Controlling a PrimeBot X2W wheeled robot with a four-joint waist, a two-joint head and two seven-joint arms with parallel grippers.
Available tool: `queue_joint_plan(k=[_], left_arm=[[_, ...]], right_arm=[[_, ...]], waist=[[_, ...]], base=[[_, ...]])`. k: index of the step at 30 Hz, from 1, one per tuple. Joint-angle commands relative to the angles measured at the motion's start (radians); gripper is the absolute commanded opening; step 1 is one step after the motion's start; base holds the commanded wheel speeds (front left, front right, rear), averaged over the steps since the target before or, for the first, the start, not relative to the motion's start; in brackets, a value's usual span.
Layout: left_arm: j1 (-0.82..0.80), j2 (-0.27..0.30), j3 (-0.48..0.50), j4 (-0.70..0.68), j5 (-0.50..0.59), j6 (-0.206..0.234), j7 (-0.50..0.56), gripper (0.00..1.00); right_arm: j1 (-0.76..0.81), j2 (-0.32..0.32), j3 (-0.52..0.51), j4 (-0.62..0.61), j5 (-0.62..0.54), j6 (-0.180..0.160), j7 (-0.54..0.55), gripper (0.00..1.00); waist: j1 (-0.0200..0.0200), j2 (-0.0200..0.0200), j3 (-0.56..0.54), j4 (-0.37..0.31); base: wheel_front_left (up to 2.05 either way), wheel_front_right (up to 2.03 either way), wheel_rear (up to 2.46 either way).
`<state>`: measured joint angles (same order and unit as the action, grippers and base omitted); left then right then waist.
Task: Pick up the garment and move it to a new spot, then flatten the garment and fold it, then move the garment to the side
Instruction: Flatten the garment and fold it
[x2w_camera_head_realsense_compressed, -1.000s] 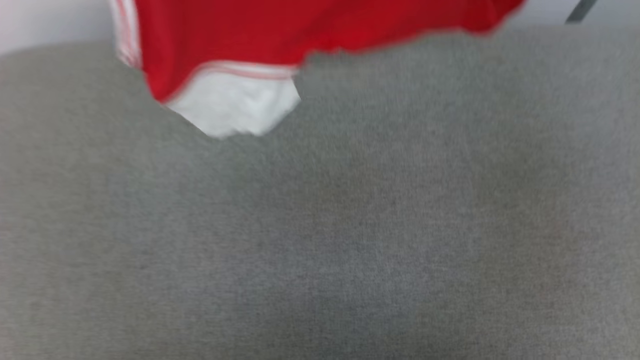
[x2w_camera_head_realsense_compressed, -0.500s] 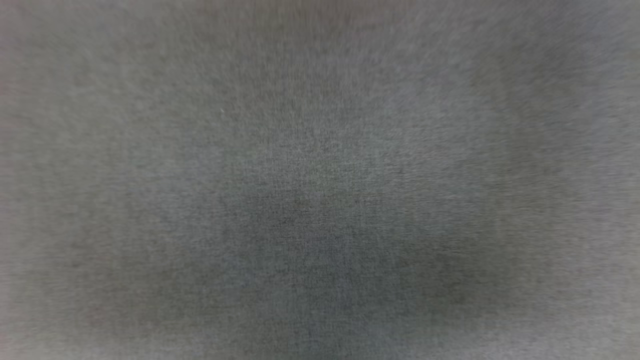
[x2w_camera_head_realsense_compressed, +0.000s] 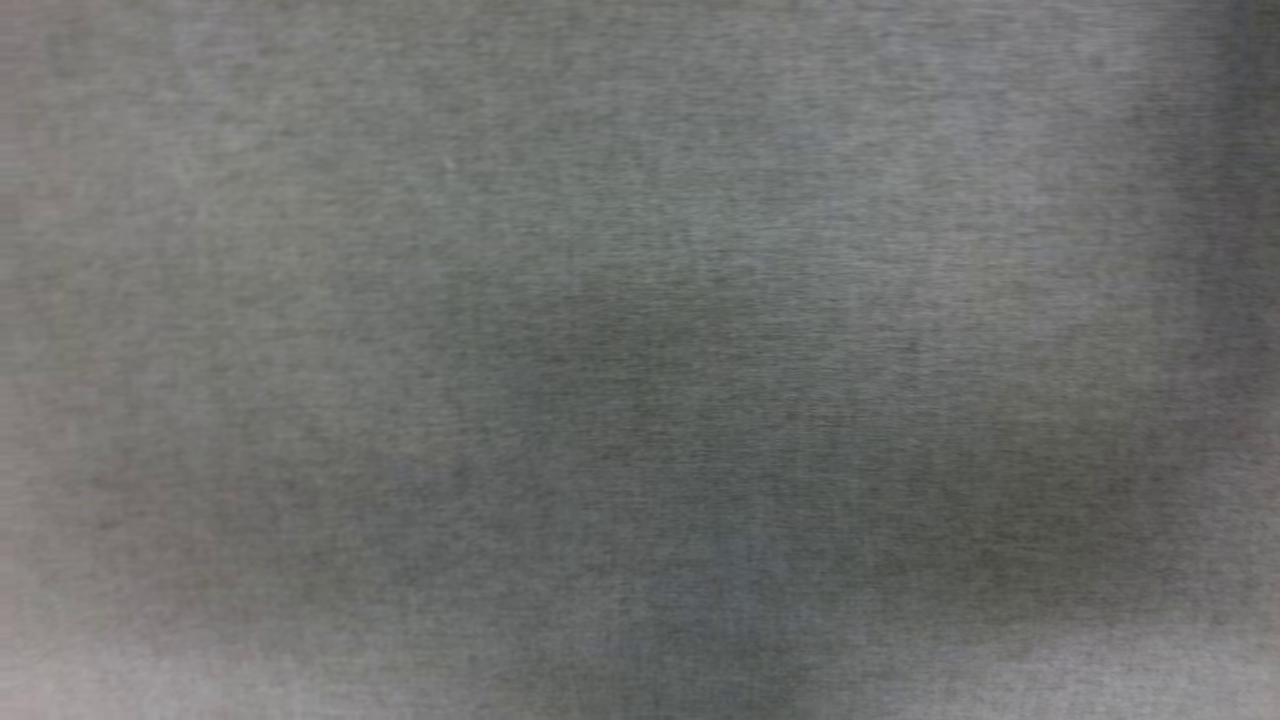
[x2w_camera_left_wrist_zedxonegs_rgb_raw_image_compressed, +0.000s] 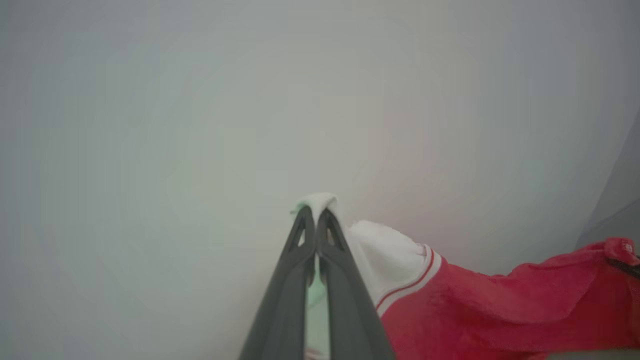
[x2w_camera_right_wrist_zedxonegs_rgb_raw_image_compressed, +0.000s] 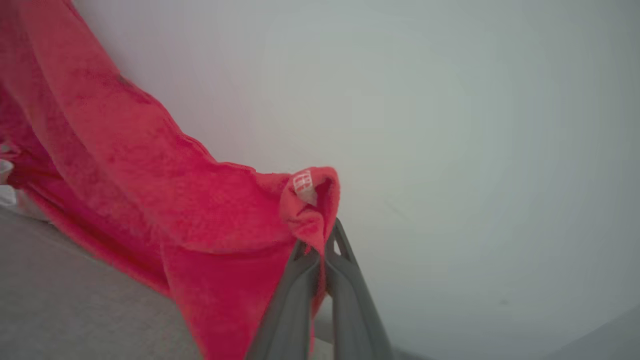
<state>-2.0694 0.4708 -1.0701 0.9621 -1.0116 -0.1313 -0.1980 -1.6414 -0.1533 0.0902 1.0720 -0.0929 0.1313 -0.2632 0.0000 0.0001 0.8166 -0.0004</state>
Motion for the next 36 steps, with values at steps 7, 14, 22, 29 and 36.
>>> queue_joint_plan(k=[7,14,22,29,36], left_arm=[[0.123,0.02,-0.06,-0.041,-0.101,0.002,0.074,0.0],[0.264,0.093,-0.131,-0.189,-0.173,0.002,0.097,0.0],[0.486,0.201,-0.185,-0.381,-0.231,0.002,0.156,0.0],[0.69,0.326,-0.199,-0.563,-0.254,0.052,0.187,0.0],[0.966,0.506,-0.206,-0.875,-0.317,0.214,0.163,0.0]], right_arm=[[0.051,0.008,0.063,0.03,0.012,-0.001,-0.001,0.0],[0.147,-0.045,0.184,0.012,0.142,-0.001,-0.001,0.0],[0.345,-0.138,0.399,-0.057,0.386,-0.001,0.029,0.0],[0.545,-0.273,0.551,-0.257,0.591,-0.001,0.111,0.0],[0.792,-0.457,0.599,-0.492,0.736,-0.001,0.168,0.0]], waist=[[0.0,-0.0001,-0.058,0.035],[0.0,-0.0001,-0.163,0.061],[0.0,-0.0001,-0.309,0.087],[0.0,-0.0001,-0.408,0.086],[0.0,-0.0001,-0.498,0.087]], base=[[0.0,0.0,0.0],[0.0,0.0,0.0],[0.0,0.0,0.0],[0.0,0.0,0.0],[0.0,0.0,0.0]])
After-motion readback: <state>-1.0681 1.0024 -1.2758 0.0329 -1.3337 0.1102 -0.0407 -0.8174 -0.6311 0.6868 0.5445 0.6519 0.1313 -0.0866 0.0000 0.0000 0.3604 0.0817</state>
